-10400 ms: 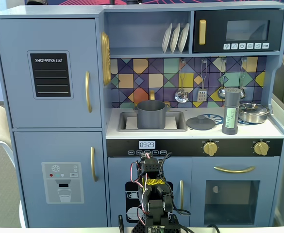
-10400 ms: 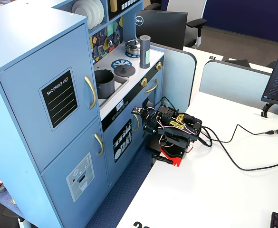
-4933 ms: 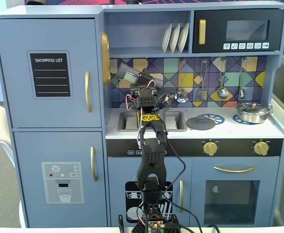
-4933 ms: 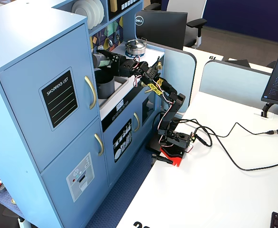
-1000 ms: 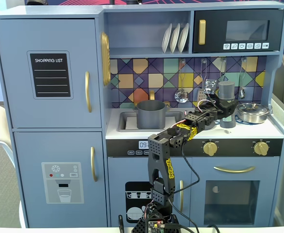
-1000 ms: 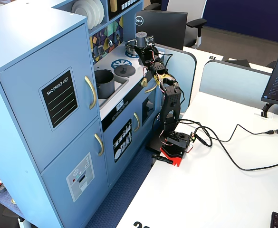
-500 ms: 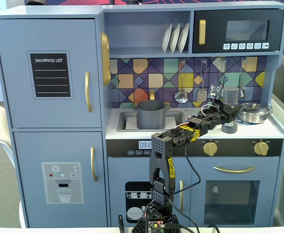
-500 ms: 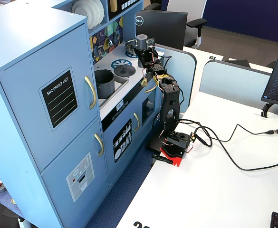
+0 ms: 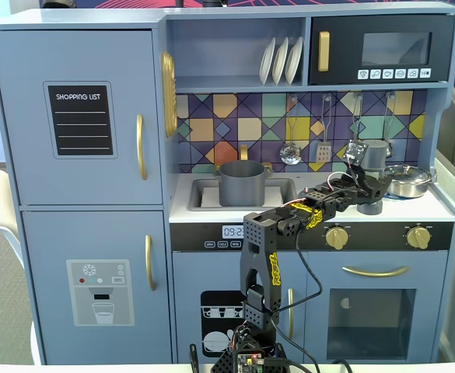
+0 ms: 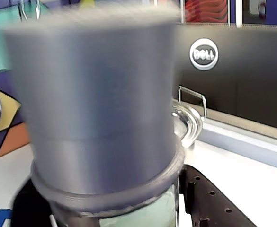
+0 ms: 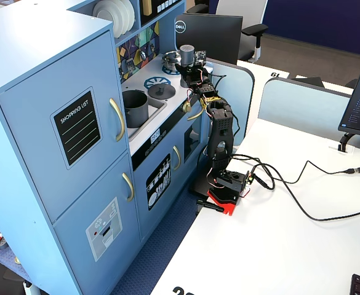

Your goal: Put salt in the gray recipient

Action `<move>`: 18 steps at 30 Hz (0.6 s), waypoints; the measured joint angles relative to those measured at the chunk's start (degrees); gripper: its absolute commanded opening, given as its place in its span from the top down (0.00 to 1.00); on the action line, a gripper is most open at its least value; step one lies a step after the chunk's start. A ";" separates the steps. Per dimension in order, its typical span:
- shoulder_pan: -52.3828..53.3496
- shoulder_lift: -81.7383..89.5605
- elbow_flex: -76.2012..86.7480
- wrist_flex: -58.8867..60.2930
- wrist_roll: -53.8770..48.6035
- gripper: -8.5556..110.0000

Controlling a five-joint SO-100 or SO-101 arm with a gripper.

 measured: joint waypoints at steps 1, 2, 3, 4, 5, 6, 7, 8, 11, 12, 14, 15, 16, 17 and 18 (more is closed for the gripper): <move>0.00 0.09 -0.09 0.00 0.00 0.53; 0.00 0.09 0.18 0.00 0.00 0.53; 0.00 0.09 0.62 0.00 0.00 0.53; 0.00 0.18 1.05 0.09 0.00 0.53; 0.00 0.44 1.58 0.26 0.00 0.55; 0.00 1.32 2.37 0.53 0.00 0.58; 0.00 2.64 3.34 1.32 0.00 0.59; 0.18 4.31 4.48 2.46 0.00 0.62; 0.79 11.25 7.73 10.28 -0.18 0.69; 1.05 14.15 8.61 14.50 -0.18 0.72; 1.23 21.01 9.40 24.26 -0.18 0.80; 1.32 25.05 9.58 30.23 -0.18 0.84; 1.23 28.56 9.58 35.24 -0.18 0.88; 0.97 32.43 9.58 41.13 -0.09 0.92; 0.44 36.39 9.58 46.93 -0.35 0.93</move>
